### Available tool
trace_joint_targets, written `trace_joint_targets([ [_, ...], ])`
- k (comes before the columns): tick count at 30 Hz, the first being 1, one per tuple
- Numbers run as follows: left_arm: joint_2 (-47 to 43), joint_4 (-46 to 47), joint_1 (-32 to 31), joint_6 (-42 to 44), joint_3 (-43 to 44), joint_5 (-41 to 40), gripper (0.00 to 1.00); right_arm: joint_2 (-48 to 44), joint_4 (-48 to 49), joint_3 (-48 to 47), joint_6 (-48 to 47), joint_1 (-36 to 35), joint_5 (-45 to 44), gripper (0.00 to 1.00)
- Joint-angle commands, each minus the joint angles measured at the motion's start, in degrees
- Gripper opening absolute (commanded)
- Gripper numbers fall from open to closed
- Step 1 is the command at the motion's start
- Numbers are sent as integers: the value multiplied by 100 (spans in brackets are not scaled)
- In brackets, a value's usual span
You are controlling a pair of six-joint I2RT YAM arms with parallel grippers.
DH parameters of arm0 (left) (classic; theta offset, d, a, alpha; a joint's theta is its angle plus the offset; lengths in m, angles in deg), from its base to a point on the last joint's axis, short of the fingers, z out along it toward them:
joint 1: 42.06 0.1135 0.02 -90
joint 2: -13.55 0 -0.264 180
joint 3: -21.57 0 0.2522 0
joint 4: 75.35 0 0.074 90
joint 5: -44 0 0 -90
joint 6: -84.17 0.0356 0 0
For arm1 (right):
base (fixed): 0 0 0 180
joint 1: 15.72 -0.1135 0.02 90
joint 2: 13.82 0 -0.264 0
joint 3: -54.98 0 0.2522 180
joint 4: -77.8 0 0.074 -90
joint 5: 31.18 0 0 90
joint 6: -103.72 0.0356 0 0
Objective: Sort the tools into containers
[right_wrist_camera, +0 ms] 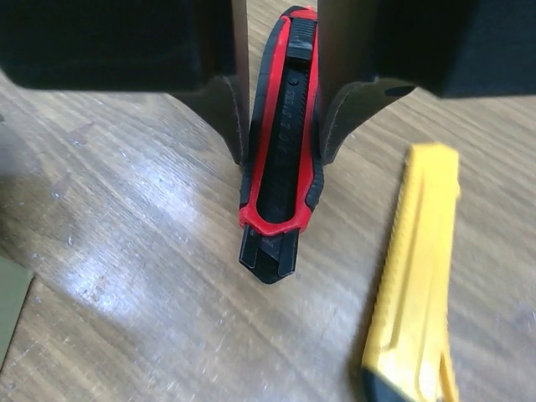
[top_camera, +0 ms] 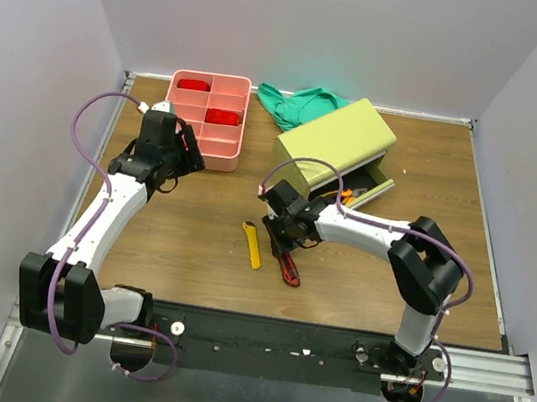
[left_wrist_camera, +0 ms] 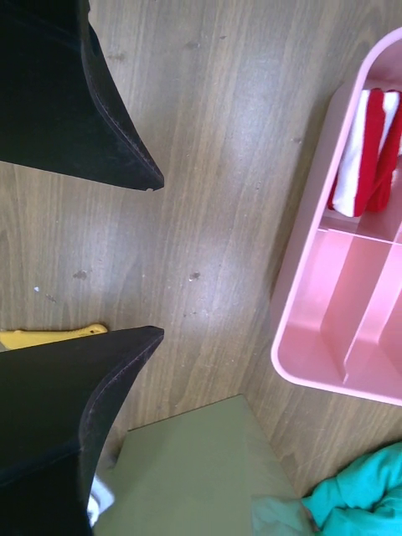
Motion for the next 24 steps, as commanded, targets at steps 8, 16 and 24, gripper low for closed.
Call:
trace_joint_targets([
  [8,38,285,247,214,497,143,76,-1183,-1153,-478,-3418,17,1586,8],
  [16,302,716,256,223,717,503,76,-1201,-3825,-1517,-6773,614,2055,7],
  [24,495,883,256,214,840,740,75,-2080,-3739,-594,-10423,1423,570,3],
])
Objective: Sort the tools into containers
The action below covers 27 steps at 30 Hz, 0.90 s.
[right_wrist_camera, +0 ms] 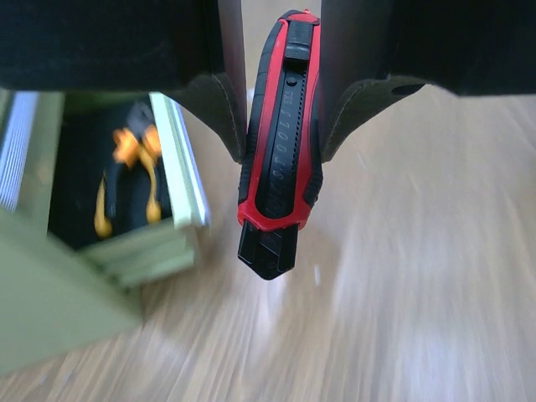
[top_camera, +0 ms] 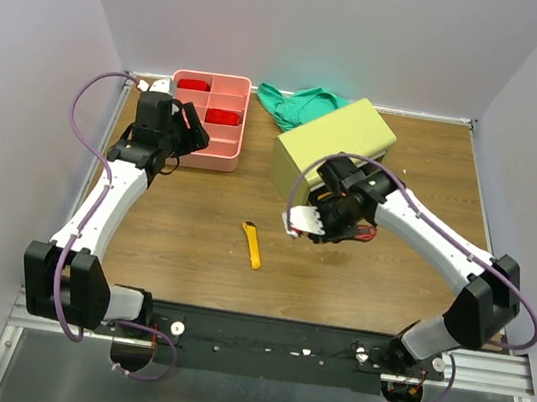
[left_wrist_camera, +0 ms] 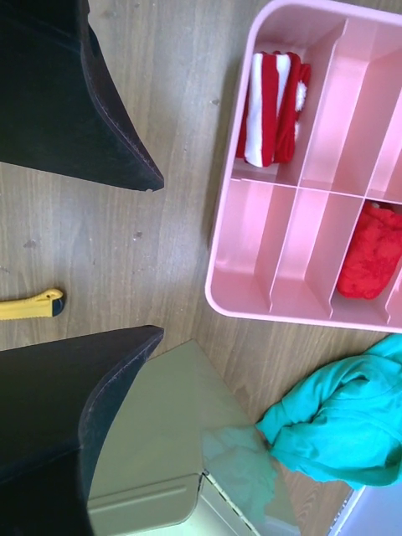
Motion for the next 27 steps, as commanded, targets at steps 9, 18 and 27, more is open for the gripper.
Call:
trace_joint_targets([
  [9,181,366,33,0,222,402,74,392,754,-275,-3318,1126,-1211,3],
  [18,102,375,42,9,116,464,74,1246,1792,-583,-3196,1328,-1125,4],
  [27,145,401,42,-18,116,552,74,764,2611,120,-3328,1363,-861,57],
])
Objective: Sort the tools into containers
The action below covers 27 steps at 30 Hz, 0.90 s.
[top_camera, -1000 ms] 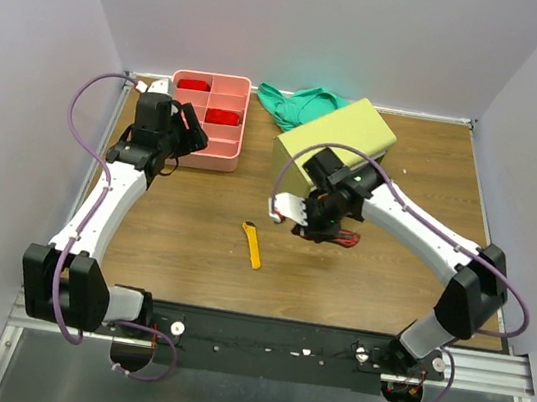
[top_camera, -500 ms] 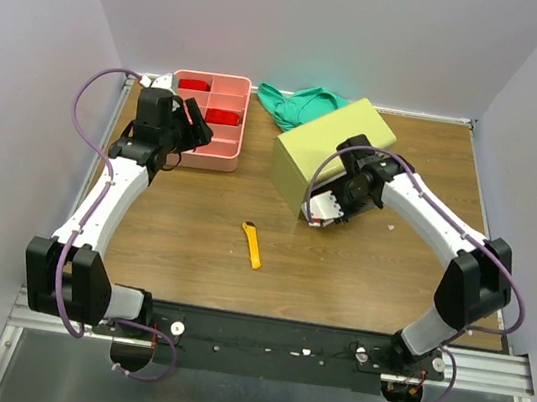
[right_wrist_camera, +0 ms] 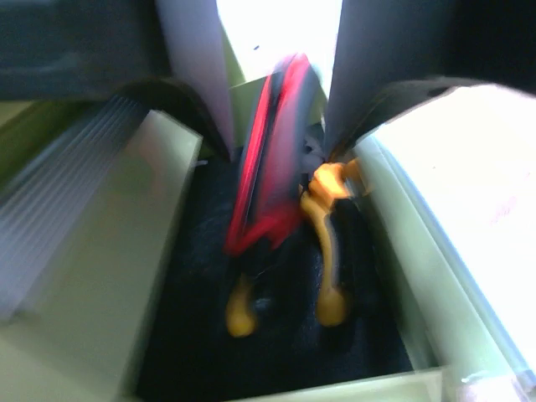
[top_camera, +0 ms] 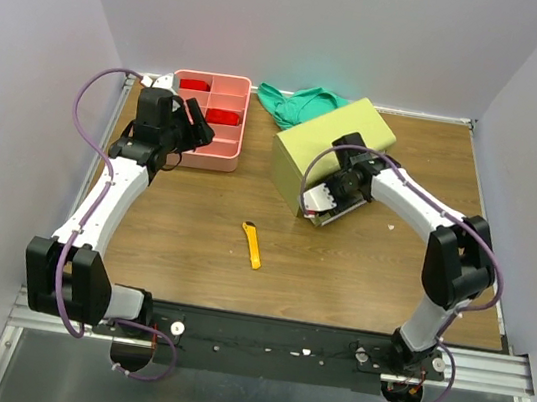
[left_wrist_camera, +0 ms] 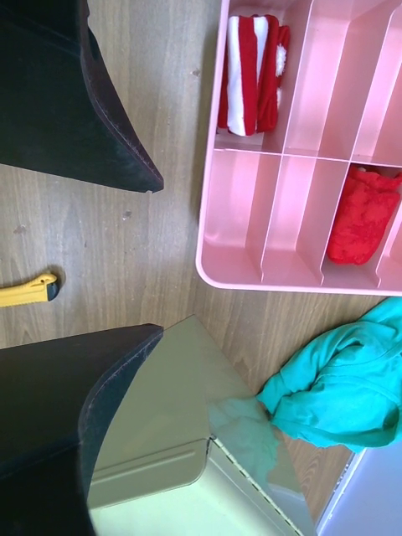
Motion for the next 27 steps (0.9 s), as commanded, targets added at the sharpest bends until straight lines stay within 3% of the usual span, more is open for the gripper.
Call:
trace_joint_targets([
  [1,8,182,40,-22,0,187,74,-563,760,238,14,28,158,62],
  [9,122,-53,-162,-101,-140,469,73,-1205,181,54,1058,28,8,63],
  [13,166,-371,-951,83,-447,469,73,-1574,-215,89,1876,28,26,63],
  [14,175,-354,-1388,196,-509,425,73,-1740,-242,211,2191,28,52,63],
  [18,568,-335,-2007,250,-651,249,73,-2084,-15,598,3159,37,-44,64],
  [22,1123,-730,-2148,31,-492,160,72,-2444,626,1029,4275,133,-501,65],
  [27,1563,-828,-2456,-110,-571,354,70,-2709,1321,1109,5129,835,-887,74],
])
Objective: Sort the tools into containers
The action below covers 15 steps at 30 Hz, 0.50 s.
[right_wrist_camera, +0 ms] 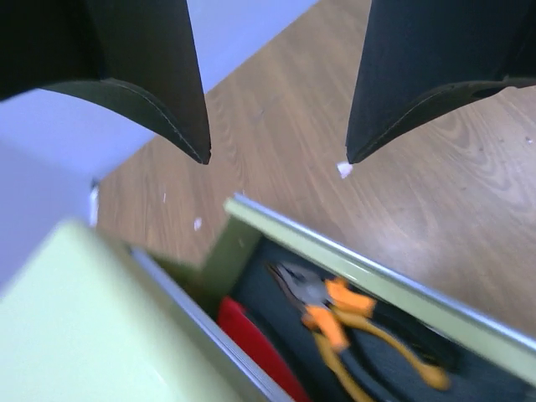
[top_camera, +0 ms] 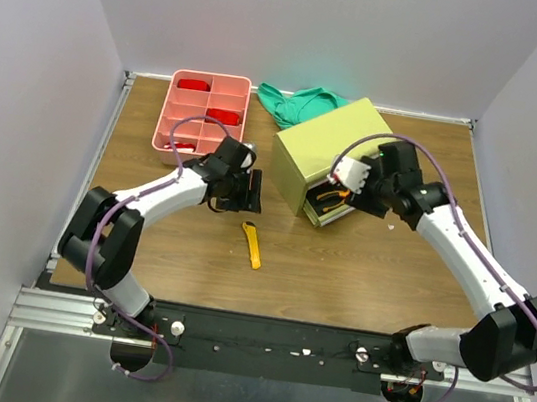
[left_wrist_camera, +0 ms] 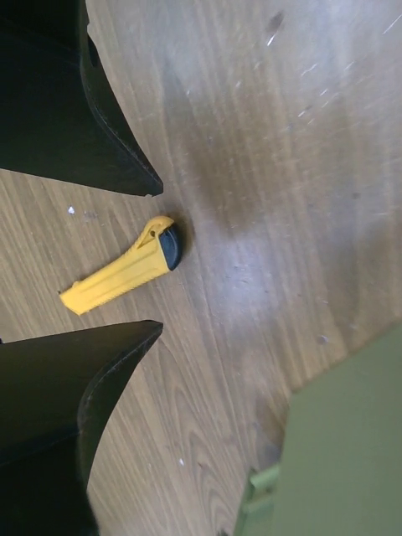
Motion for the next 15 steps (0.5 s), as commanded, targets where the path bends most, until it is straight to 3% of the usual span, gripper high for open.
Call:
trace_joint_targets([
  [1,318,-297,-331,-232,-7,102,70,-206,857,-99,1352,709,-584,73],
  [6,476,-358,-596,-522,-306,182,70,-118,883,-435,1960,1316,-269,73],
  [15,897,-579,-666,-971,-588,33,65,-197,1050,-338,1942,1325,-172,73],
])
